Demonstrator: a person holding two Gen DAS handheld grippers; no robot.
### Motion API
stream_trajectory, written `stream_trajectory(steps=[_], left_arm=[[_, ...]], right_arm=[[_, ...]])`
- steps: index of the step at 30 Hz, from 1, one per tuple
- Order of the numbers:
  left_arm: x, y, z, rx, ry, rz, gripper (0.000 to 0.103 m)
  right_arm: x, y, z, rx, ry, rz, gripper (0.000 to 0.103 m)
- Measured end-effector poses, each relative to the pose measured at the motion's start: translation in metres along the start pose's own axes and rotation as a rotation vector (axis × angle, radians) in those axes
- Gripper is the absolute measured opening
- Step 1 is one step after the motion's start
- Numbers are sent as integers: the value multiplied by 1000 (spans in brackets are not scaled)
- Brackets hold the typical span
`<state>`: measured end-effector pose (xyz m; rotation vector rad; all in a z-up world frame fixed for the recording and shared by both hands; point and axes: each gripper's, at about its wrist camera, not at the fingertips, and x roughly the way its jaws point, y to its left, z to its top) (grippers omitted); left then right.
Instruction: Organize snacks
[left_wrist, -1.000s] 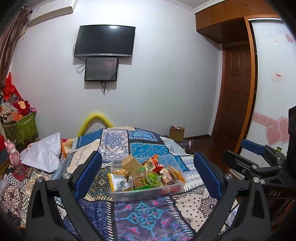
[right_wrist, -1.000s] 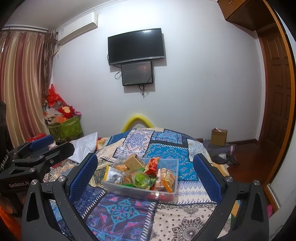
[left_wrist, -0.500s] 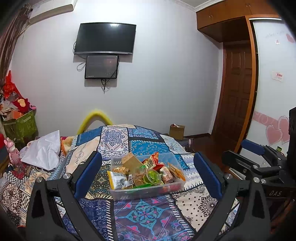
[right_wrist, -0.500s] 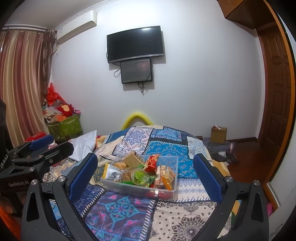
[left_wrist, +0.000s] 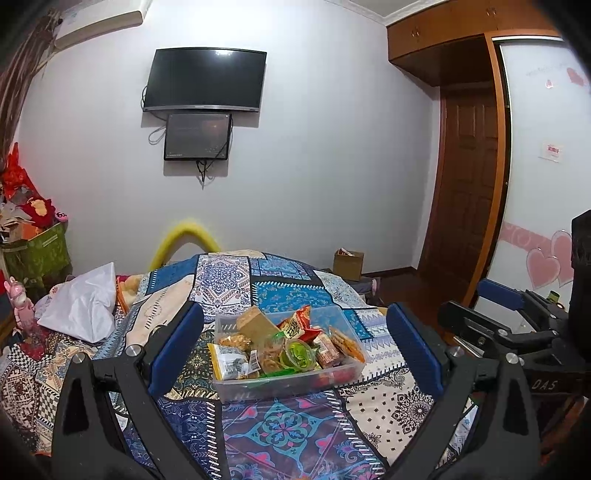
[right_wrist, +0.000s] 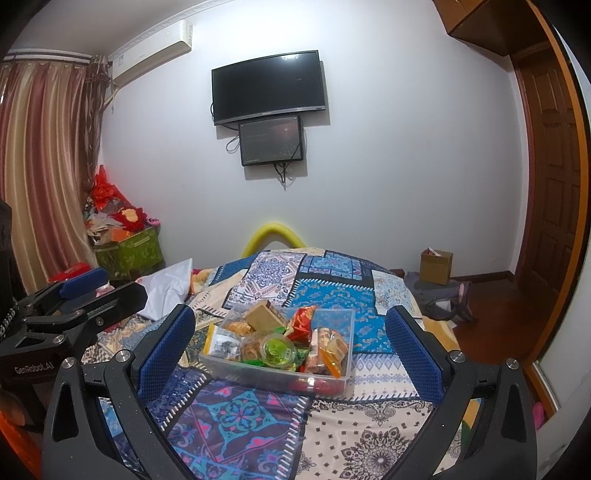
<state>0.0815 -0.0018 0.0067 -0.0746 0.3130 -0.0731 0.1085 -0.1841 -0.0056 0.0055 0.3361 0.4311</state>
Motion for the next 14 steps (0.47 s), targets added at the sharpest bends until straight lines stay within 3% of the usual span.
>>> stream_trajectory(steps=[14], left_arm=[[2,2,-1,-24,22,-11,103]], right_arm=[[0,-2,0,8,1,1,103]])
